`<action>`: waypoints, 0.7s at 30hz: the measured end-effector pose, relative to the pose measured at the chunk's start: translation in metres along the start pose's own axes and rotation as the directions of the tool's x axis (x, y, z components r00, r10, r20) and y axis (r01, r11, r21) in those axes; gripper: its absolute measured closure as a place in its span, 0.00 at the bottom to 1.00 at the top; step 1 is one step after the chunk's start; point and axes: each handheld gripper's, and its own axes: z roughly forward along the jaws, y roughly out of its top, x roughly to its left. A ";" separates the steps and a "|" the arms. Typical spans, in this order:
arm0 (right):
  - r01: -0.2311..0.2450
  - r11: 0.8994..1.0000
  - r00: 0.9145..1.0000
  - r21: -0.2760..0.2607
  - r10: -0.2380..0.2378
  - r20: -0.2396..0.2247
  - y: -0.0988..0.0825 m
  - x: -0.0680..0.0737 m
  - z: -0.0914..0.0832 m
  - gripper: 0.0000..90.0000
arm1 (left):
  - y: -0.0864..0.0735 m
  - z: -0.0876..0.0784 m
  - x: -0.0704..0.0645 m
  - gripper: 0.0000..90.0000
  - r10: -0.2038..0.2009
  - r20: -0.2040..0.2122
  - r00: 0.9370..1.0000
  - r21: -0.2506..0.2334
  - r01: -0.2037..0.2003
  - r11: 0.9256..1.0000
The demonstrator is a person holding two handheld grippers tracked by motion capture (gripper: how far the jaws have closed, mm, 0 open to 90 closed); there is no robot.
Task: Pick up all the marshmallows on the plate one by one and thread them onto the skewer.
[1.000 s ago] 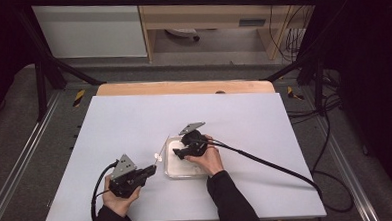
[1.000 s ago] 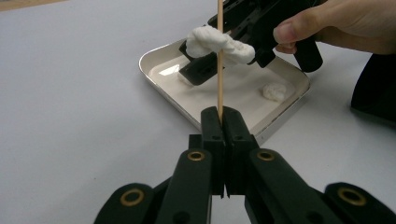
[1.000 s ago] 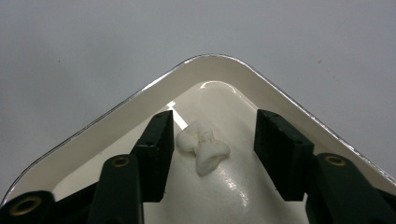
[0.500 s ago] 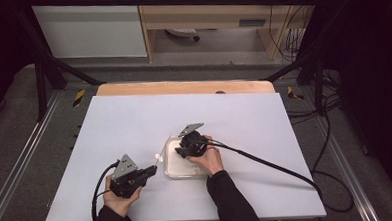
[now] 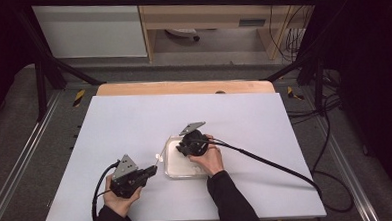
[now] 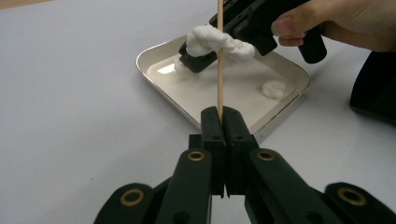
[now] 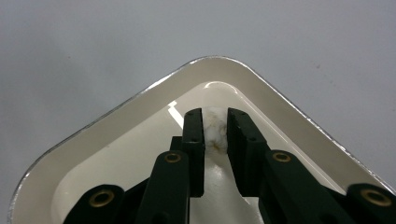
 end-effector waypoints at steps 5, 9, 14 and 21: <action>-0.002 1.000 1.000 -0.024 0.001 -0.011 0.004 0.002 -0.011 0.87 | 0.000 0.000 0.000 0.99 0.002 -0.001 1.000 0.000 -0.002 1.000; 0.004 0.999 1.000 -0.048 -0.005 -0.026 0.008 0.005 -0.023 0.87 | 0.000 0.000 -0.001 0.99 0.002 0.000 1.000 -0.002 -0.002 1.000; 0.015 0.997 0.999 -0.079 -0.019 -0.042 0.010 0.009 -0.037 0.88 | 0.000 0.000 -0.001 0.99 0.007 0.001 1.000 -0.002 -0.007 1.000; 0.012 0.994 0.998 -0.112 -0.019 -0.066 0.011 0.011 -0.053 0.88 | 0.000 0.000 -0.002 0.99 0.012 0.002 1.000 -0.002 -0.012 1.000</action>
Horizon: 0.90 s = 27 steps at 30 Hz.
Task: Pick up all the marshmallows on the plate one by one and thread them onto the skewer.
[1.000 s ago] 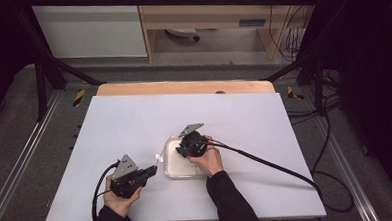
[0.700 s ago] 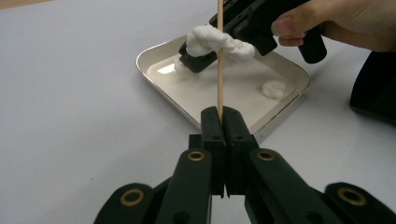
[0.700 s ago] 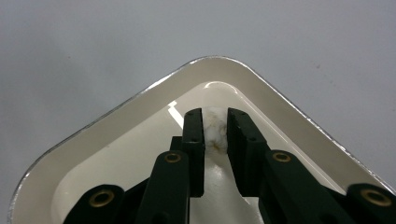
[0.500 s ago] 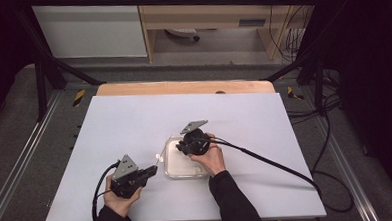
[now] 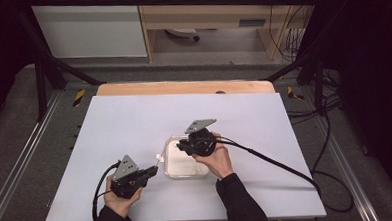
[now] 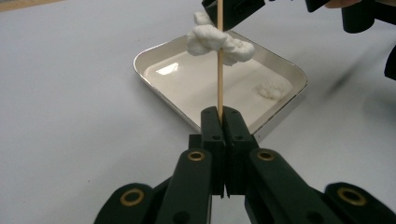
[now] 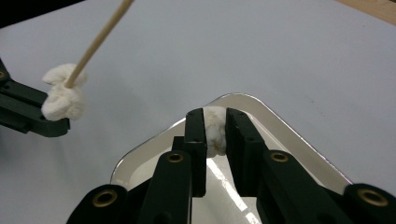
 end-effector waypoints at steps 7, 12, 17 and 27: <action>-0.029 0.998 0.999 -0.050 0.028 -0.025 -0.003 -0.004 -0.021 0.88 | 0.000 0.001 -0.002 0.99 0.004 0.006 1.000 0.001 -0.004 1.000; -0.048 0.995 0.998 -0.092 0.044 -0.039 -0.006 -0.006 -0.036 0.88 | 0.000 0.001 -0.004 0.99 0.010 0.012 1.000 0.002 -0.010 1.000; -0.078 0.988 0.996 -0.134 0.070 -0.063 -0.007 -0.009 -0.051 0.88 | 0.001 0.002 -0.006 0.99 0.018 0.019 1.000 0.003 -0.018 1.000; -0.099 0.976 0.991 -0.195 0.078 -0.113 -0.001 -0.009 -0.069 0.88 | 0.001 0.003 -0.011 0.99 0.037 0.032 0.999 -0.002 -0.037 0.999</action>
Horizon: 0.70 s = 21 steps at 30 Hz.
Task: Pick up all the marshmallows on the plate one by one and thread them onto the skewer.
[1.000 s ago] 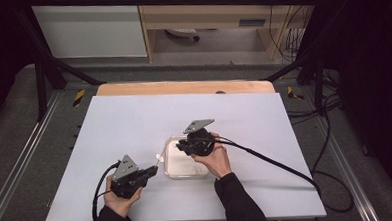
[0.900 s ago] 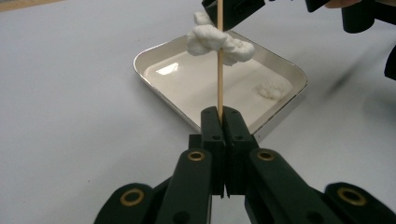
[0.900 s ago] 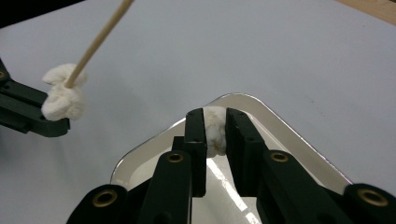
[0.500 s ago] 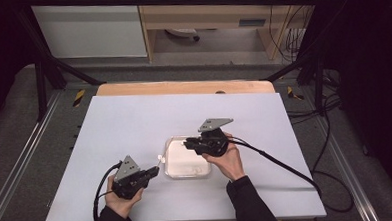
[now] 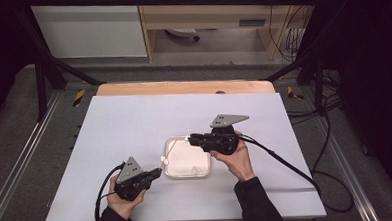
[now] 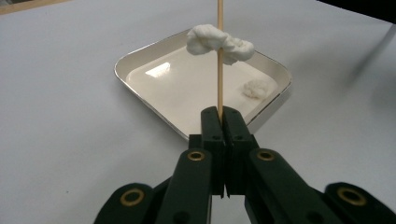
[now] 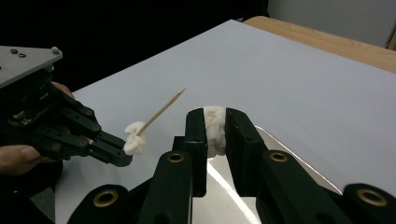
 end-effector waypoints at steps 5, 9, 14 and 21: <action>-0.007 1.000 1.000 -0.025 0.007 -0.019 0.003 0.001 -0.006 0.88 | 0.001 0.002 -0.002 0.99 0.010 0.019 1.000 -0.012 -0.010 1.000; -0.020 0.999 0.999 -0.047 0.019 -0.035 0.006 0.001 -0.010 0.88 | 0.001 0.001 -0.004 0.99 0.017 0.014 1.000 -0.008 -0.017 1.000; -0.043 0.996 0.997 -0.077 0.037 -0.067 0.009 0.001 -0.013 0.88 | 0.001 0.001 -0.006 0.99 0.027 0.021 0.999 -0.014 -0.027 1.000; -0.074 0.993 0.992 -0.088 0.065 -0.108 0.009 0.000 -0.011 0.87 | 0.001 0.001 -0.008 0.99 0.041 0.027 0.999 -0.017 -0.040 0.999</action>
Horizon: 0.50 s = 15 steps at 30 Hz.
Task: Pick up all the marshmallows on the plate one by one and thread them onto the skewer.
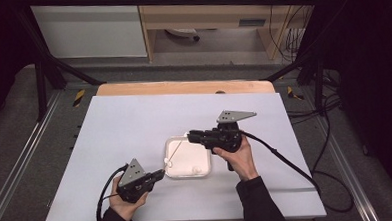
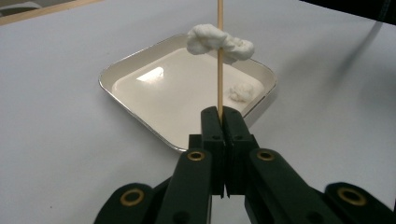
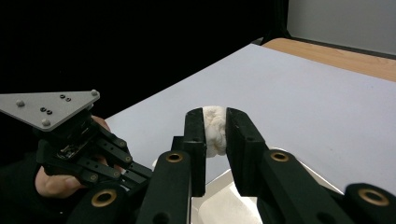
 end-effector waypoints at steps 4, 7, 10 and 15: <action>-0.011 1.000 1.000 0.009 0.012 -0.019 -0.003 -0.001 0.005 0.87 | 0.000 0.000 -0.001 0.99 0.004 0.004 1.000 0.000 -0.004 1.000; -0.021 1.000 0.999 0.014 0.022 -0.027 -0.004 -0.002 0.008 0.87 | 0.000 0.000 -0.001 0.99 0.008 0.005 1.000 -0.003 -0.008 1.000; -0.032 0.999 0.999 0.012 0.032 -0.043 -0.005 -0.003 0.010 0.87 | 0.000 0.000 -0.001 0.99 0.007 0.005 1.000 -0.003 -0.007 1.000; -0.045 0.999 0.997 0.026 0.047 -0.069 -0.007 -0.004 0.014 0.87 | 0.000 0.000 -0.002 0.99 0.013 0.009 1.000 -0.002 -0.013 1.000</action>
